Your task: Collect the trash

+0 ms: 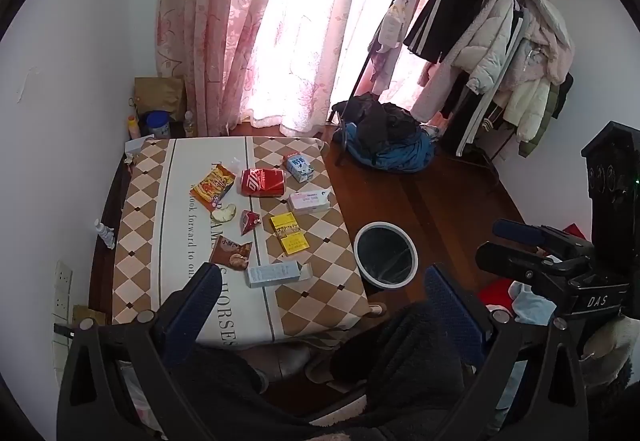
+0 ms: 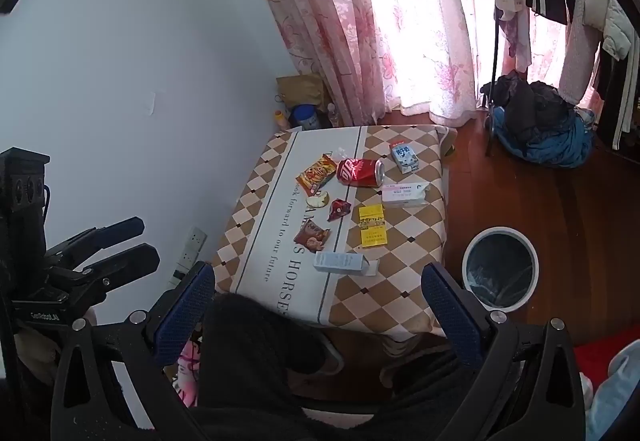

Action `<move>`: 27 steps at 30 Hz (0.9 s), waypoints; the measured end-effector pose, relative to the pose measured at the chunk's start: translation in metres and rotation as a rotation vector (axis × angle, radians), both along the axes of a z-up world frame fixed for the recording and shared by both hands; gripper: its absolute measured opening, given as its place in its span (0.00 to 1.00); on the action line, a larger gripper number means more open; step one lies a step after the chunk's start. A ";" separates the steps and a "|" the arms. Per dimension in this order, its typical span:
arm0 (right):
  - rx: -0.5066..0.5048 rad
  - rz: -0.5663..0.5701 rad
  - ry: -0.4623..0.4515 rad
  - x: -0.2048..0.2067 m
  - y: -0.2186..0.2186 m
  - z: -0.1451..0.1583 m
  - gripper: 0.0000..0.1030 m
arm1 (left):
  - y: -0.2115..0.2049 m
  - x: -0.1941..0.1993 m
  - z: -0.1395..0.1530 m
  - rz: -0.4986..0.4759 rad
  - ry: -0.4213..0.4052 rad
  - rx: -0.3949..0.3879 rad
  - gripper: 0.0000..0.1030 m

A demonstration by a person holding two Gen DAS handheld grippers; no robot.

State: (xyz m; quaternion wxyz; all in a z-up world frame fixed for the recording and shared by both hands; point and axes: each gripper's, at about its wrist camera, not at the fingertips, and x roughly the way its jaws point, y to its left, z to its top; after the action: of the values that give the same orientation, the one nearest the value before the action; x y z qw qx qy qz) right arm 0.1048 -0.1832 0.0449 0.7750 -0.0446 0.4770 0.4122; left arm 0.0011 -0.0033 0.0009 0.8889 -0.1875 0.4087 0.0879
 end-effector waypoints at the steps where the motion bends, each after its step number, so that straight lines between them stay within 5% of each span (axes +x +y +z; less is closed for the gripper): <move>1: 0.010 0.001 -0.013 -0.001 -0.001 0.001 1.00 | -0.001 0.000 0.000 0.001 0.001 -0.002 1.00; 27: 0.012 0.015 -0.003 -0.004 -0.001 0.007 1.00 | -0.007 -0.001 0.004 -0.033 -0.012 -0.030 1.00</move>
State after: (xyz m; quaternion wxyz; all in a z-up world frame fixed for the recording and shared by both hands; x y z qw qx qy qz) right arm 0.1003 -0.1847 0.0516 0.7729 -0.0443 0.4729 0.4208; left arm 0.0004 -0.0100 0.0046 0.8897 -0.1945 0.4078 0.0658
